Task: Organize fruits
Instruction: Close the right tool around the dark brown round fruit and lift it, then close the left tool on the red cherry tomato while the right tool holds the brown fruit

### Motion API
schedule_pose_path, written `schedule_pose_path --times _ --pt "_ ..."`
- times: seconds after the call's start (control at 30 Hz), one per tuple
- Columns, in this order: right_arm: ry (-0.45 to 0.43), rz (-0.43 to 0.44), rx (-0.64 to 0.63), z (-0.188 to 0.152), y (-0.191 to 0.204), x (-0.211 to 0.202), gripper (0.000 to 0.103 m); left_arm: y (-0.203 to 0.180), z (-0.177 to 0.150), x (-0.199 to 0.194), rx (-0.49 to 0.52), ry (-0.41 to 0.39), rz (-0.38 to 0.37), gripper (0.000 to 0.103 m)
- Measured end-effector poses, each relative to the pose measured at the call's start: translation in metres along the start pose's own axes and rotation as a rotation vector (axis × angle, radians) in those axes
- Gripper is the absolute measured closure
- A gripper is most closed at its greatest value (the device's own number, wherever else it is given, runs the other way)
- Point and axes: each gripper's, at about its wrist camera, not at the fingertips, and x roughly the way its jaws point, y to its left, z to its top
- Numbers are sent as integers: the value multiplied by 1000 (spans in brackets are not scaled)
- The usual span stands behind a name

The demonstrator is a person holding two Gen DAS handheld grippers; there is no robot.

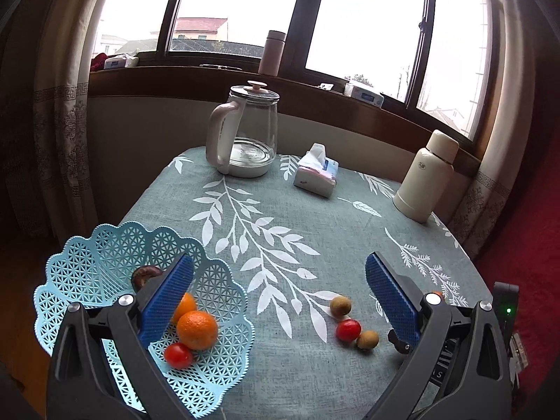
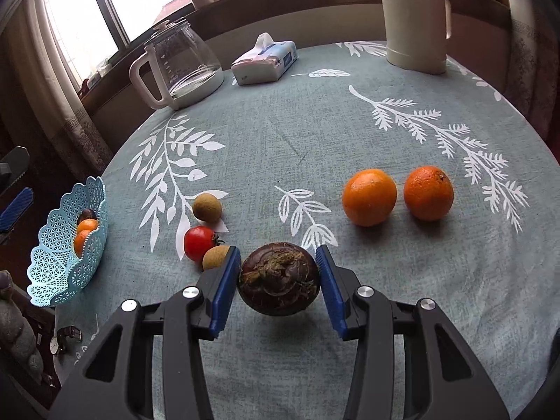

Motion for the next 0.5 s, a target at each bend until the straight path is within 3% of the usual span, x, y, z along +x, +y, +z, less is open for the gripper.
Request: schedule_pose_path --times 0.2,0.4,0.5 --pt "-37 -15 28 -2 -17 -10 58 -31 -22 28 81 71 -49 4" --pt "-35 -26 67 -5 -35 -8 58 -48 -35 56 66 167 -119 16" --pt "-32 -26 66 -7 -36 -6 58 -57 -45 74 70 228 -141 28"
